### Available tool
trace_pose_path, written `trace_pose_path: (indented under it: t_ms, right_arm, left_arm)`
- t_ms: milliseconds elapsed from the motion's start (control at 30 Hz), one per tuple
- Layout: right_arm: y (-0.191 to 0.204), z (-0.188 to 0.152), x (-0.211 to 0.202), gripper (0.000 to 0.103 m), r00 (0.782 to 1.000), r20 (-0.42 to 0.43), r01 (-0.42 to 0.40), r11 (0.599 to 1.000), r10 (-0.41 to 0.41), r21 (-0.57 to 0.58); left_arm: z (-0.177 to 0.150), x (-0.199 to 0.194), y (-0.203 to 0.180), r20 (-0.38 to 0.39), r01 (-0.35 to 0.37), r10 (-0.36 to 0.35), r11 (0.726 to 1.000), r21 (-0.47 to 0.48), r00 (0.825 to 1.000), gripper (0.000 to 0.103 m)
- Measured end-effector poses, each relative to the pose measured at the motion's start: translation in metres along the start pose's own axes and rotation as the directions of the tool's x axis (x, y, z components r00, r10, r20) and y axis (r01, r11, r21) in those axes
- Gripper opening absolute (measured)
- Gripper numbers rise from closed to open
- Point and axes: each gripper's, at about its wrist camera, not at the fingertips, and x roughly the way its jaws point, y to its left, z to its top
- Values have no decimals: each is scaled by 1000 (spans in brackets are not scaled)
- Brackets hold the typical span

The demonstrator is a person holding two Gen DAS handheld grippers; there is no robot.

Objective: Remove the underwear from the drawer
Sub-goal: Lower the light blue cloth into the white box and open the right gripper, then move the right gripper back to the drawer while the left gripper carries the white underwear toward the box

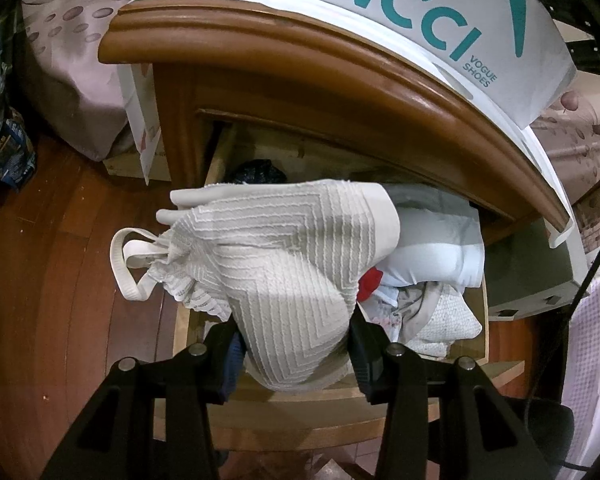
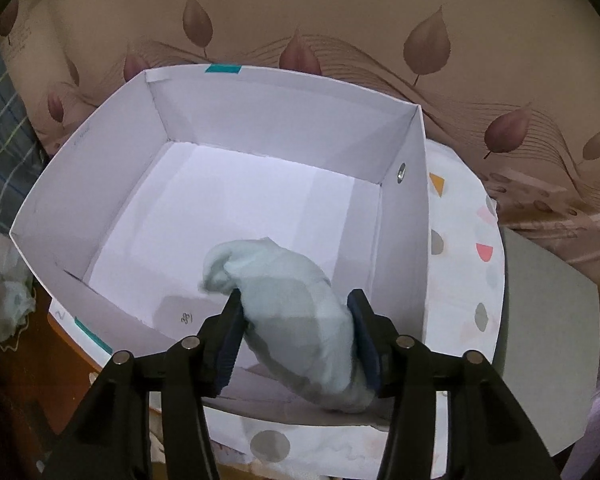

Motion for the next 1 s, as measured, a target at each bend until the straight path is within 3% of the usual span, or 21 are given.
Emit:
trace_pose_path:
  t_ms: [300,367,567,733,1000]
  right_arm:
    - [3,-8,-8,66,999,55,-2,997,-2,77]
    - [1,-10,-16,74,995,101,2,996,-12,90]
    - [-3,-27,-52,82,970,242,-51,994,25,98]
    - [-7,-79,-73,90,942,334,-40,997,14,71]
    - [-12,-184,-46,92,951,307,9,999,-20,37]
  left_arm:
    - [0,1,2,-3,-8,8,1000,1,1000,46]
    - [0,2,3,-4,-8,8,1000,0,1000,46]
    - [-1,0,0,18,-22,21,1000,21,1000,46]
    - [-2,-2,1,35,-22,21,999,25,999,46]
    - [-3,-5,-4,66,-53,50,998,36,997,46]
